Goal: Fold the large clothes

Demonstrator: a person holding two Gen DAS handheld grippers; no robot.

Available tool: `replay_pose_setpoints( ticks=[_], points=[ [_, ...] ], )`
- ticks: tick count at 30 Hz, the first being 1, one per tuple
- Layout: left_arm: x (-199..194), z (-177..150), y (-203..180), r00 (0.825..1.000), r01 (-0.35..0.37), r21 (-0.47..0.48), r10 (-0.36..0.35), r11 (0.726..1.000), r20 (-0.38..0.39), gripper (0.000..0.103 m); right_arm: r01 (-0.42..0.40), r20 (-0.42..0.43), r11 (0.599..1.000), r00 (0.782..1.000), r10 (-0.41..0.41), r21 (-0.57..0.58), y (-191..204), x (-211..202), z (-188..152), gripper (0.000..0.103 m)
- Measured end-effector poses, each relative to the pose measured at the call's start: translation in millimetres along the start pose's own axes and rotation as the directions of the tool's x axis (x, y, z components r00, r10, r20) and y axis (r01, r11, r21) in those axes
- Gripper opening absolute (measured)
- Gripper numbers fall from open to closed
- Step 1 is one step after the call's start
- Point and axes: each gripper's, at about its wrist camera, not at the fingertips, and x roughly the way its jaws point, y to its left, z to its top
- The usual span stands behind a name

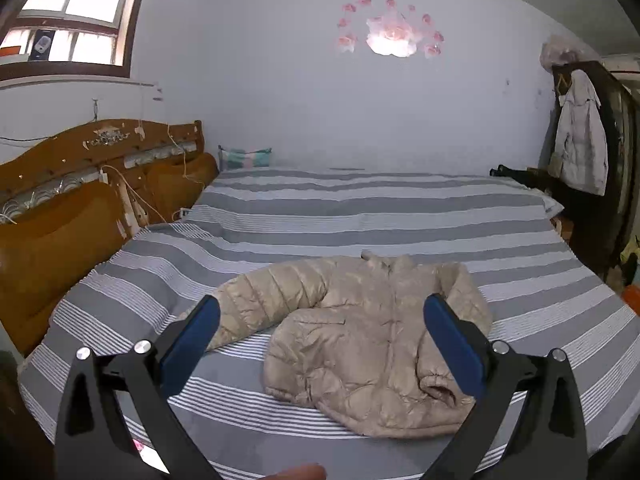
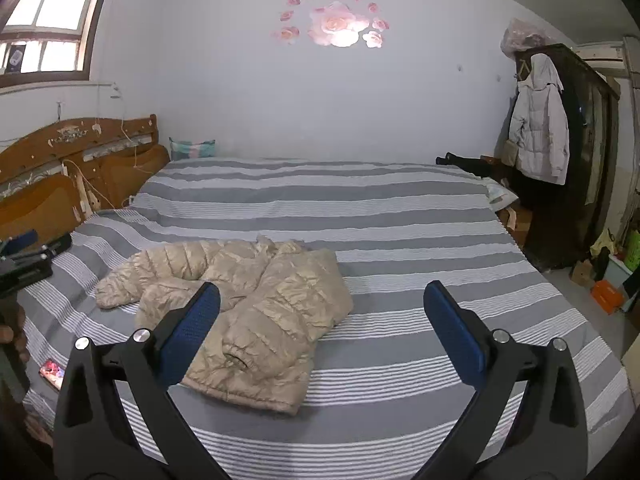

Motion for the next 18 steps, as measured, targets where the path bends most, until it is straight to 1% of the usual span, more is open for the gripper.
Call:
replay_pose_setpoints(
  ticks=[1, 5, 7, 8, 10, 14, 18],
  points=[
    [4.4, -2.4, 1.5, 1.000, -0.005, -0.002, 0.005, 1.000, -0.012, 0.101, -0.005, -0.005, 1.000, 1.000, 0.005, 0.005, -1.3, 3.6, -0.6, 0.100],
    [15.7, -16.5, 2.9, 1.000, 0.009, -0.009, -0.009, 1.000, -0.007, 0.101, -0.012, -0.010, 1.000, 1.000, 0.012, 0.007, 1.1, 17.5, -3.2, 0.100],
    [24.9, -23.2, 4.4, 1.000, 0.004, -0.017, -0.005, 1.000, -0.024, 0.102, -0.013, -0.014, 1.000, 1.000, 0.013, 0.003, 3.3, 22.8, -7.1, 0.100],
    [32.7, -26.8, 5.8, 0.999, 0.015, -0.037, -0.016, 0.999, -0.037, 0.102, -0.016, -0.019, 1.000, 1.000, 0.016, 0.003, 4.1, 25.2, -7.5, 0.100],
    [42.3, -31.1, 4.4, 0.998, 0.010, -0.034, -0.012, 0.999, -0.056, 0.101, -0.021, -0.025, 1.000, 0.999, 0.021, 0.000, 6.0, 28.5, -9.2, 0.100],
    [45.3, -38.1, 2.2, 0.999, 0.007, -0.012, -0.008, 1.000, -0.049, 0.101, -0.020, -0.024, 1.000, 1.000, 0.020, -0.006, 4.8, 27.6, -13.5, 0.100],
    [43.9, -43.3, 3.5, 0.999, 0.011, -0.021, -0.012, 1.000, -0.035, 0.101, -0.030, -0.033, 1.000, 0.999, 0.030, 0.004, 3.6, 31.0, -13.9, 0.100]
  ],
)
